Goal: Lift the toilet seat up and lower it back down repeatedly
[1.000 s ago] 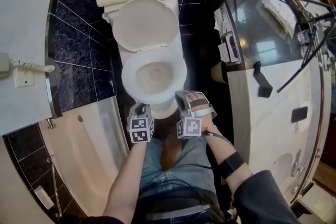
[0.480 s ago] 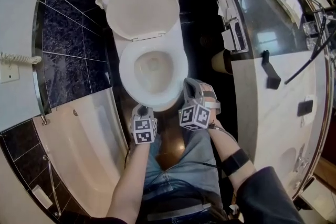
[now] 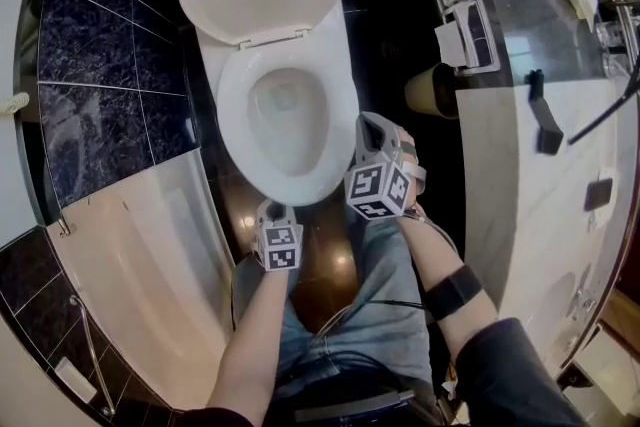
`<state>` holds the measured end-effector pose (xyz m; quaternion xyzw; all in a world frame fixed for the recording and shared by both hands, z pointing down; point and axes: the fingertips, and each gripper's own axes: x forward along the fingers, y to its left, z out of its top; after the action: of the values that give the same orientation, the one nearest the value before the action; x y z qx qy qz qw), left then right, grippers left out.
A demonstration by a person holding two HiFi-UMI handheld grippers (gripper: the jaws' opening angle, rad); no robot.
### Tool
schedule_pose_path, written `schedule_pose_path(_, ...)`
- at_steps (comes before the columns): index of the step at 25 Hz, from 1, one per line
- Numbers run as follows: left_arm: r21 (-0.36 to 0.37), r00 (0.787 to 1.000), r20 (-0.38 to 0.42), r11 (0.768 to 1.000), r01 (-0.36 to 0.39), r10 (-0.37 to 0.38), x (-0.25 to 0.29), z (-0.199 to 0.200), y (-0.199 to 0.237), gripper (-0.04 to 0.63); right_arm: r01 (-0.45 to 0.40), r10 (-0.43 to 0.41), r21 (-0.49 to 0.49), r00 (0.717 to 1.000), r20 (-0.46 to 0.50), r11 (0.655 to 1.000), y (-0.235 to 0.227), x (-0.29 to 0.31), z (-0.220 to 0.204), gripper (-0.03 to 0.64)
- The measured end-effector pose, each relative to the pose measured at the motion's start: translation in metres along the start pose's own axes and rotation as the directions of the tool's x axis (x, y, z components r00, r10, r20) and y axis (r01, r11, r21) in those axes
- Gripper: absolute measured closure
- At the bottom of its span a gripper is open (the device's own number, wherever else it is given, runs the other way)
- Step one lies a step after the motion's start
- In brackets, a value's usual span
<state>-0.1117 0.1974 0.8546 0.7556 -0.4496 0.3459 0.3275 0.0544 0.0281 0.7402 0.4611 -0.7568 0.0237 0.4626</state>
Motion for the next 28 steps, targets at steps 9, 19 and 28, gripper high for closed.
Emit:
schedule_pose_path(9, -0.066, 0.994, -0.107, 0.998, 0.001, -0.008, 0.017, -0.06, 0.001, 0.595, 0.022, -0.02, 0.057, 0.999, -0.046, 0.998, 0.003, -0.001, -0.031, 0.6)
schedule_pose_path(19, -0.021, 1.0, -0.025, 1.0, 0.006, -0.007, -0.008, -0.014, 0.008, 0.595, 0.012, -0.008, 0.116, 0.999, -0.034, 0.993, 0.008, -0.006, -0.013, 0.6)
schedule_pose_path(28, 0.03, 0.994, 0.104, 0.999, -0.027, 0.024, -0.105, 0.109, 0.018, 0.595, -0.037, 0.032, 0.237, 0.999, 0.023, 0.971, -0.016, -0.076, 0.051, 0.6)
